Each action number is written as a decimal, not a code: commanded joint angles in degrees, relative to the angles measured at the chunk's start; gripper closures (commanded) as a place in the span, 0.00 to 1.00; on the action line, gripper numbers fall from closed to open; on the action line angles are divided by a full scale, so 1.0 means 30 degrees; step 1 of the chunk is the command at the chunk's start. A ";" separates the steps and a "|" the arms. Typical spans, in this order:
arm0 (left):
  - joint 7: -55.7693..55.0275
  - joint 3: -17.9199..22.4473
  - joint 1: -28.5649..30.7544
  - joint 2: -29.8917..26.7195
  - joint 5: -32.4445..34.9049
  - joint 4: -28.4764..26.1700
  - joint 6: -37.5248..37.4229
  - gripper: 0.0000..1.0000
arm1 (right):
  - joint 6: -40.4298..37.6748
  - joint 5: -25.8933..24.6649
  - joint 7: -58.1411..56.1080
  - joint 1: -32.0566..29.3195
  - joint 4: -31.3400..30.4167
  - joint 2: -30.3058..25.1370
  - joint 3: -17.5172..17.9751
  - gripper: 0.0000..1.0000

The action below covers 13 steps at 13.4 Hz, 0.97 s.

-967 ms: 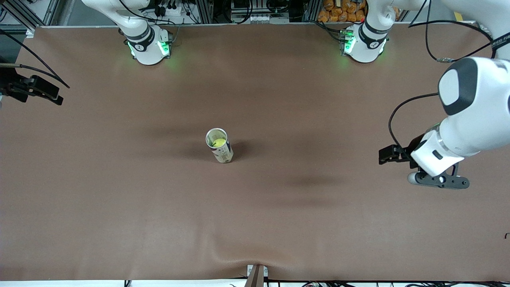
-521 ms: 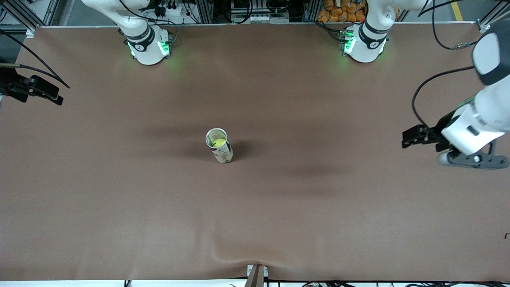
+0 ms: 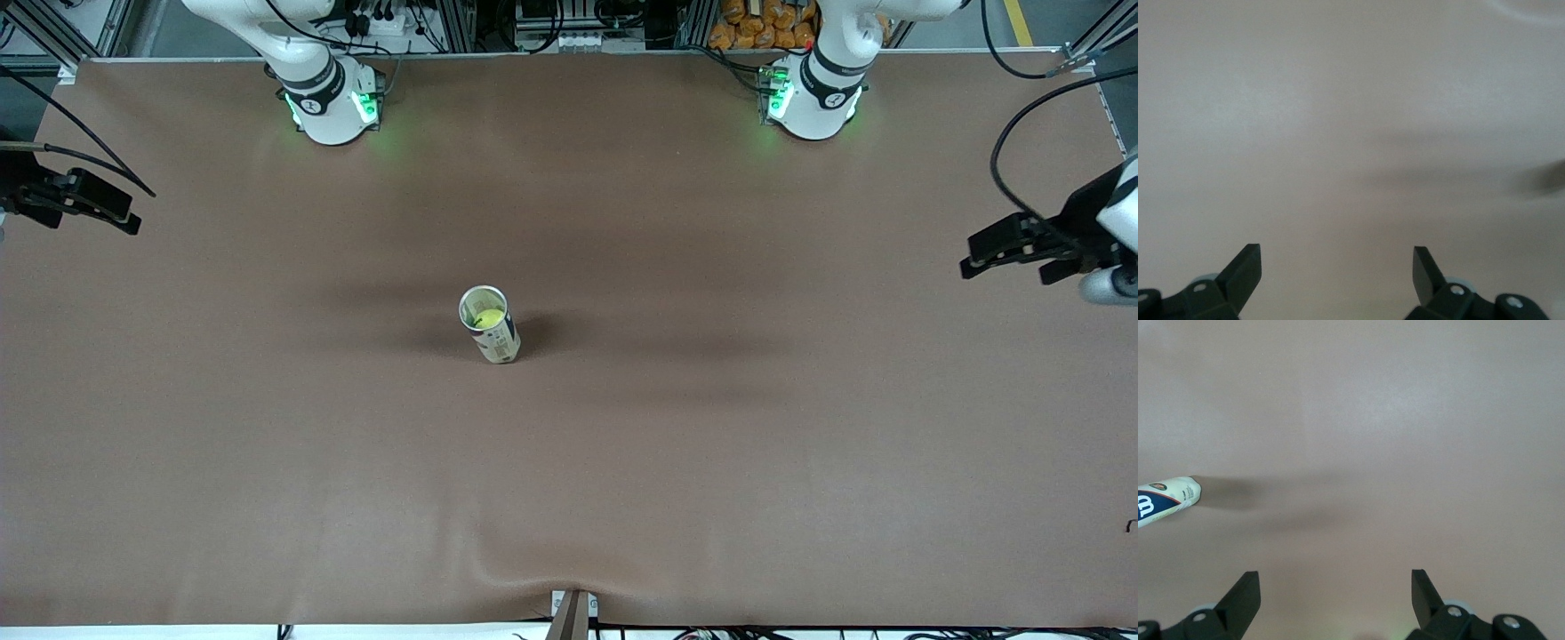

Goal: Insert tennis ball vertically with right arm

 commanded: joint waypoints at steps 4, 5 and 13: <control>0.0089 -0.0290 0.0107 -0.0763 0.0358 -0.0135 -0.1618 0.00 | 0.0069 0.0311 -0.0244 0.0028 -0.0210 -0.0289 -0.0112 0.00; 0.0089 -0.0290 0.0107 -0.0792 0.0358 -0.0135 -0.1648 0.00 | 0.0040 0.0311 -0.0244 0.0028 -0.0210 -0.0289 -0.0112 0.00; 0.0147 -0.3537 0.3121 -0.2198 0.1586 -0.1333 -0.1737 0.00 | 0.0011 0.0311 -0.0244 0.0028 -0.0210 -0.0289 -0.0112 0.00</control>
